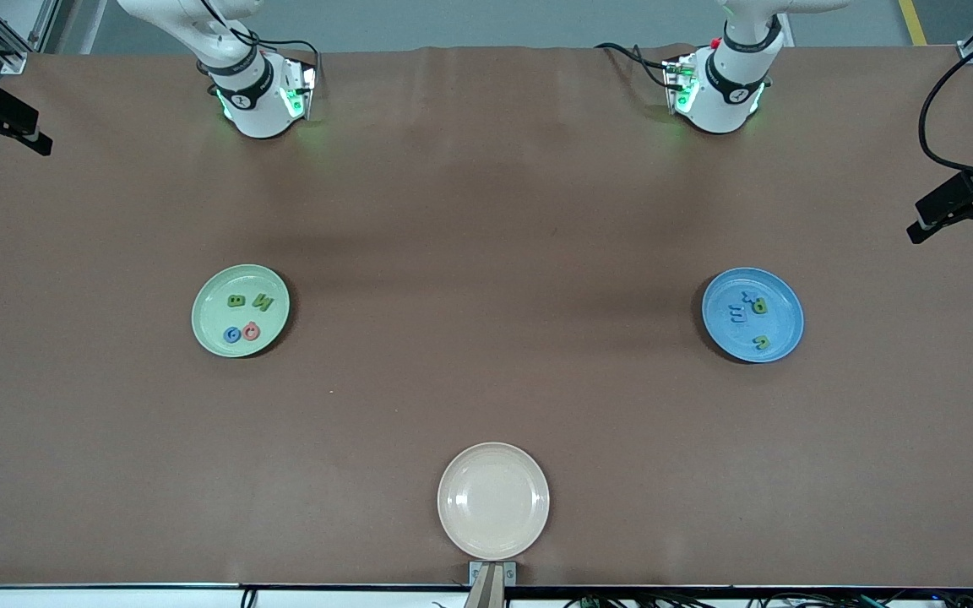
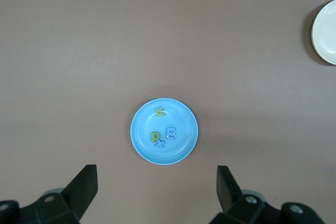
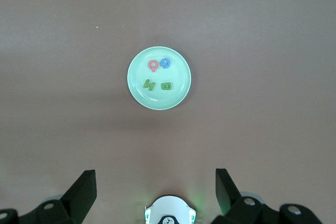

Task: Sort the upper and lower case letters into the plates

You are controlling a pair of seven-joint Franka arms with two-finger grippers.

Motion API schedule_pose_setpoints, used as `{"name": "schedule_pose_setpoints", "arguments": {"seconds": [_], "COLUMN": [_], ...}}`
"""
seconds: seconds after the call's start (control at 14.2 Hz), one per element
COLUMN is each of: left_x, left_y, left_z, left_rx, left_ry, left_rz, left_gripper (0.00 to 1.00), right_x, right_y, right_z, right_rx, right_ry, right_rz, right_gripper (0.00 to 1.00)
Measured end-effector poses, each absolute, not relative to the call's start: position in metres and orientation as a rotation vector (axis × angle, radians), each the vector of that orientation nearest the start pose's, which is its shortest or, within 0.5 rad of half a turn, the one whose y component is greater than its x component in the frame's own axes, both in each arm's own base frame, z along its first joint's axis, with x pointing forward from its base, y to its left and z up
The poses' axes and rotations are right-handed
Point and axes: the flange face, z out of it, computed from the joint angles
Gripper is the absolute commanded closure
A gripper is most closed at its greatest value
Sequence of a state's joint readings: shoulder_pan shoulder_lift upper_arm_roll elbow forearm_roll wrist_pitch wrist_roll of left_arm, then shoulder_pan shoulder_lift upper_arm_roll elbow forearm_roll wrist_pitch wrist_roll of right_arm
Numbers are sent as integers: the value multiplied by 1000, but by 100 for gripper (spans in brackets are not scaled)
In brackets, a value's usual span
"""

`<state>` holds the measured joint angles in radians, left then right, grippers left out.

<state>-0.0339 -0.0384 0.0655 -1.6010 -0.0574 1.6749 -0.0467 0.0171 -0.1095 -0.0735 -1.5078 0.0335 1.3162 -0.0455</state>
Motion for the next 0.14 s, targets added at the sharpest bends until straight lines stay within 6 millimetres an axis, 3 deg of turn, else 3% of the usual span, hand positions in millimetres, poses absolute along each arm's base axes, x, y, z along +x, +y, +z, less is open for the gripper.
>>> {"name": "schedule_pose_setpoints", "arguments": {"seconds": [0.14], "left_x": [553], "left_y": [13], "left_z": [641], "left_rx": [-3195], "left_ry": [-131], "left_rz": [-177], "left_gripper": [0], "right_x": [490], "right_y": [-26], "right_z": [689], "right_rx": [-3094], "right_ry": [5], "right_rz": [124], "right_gripper": [0]}}
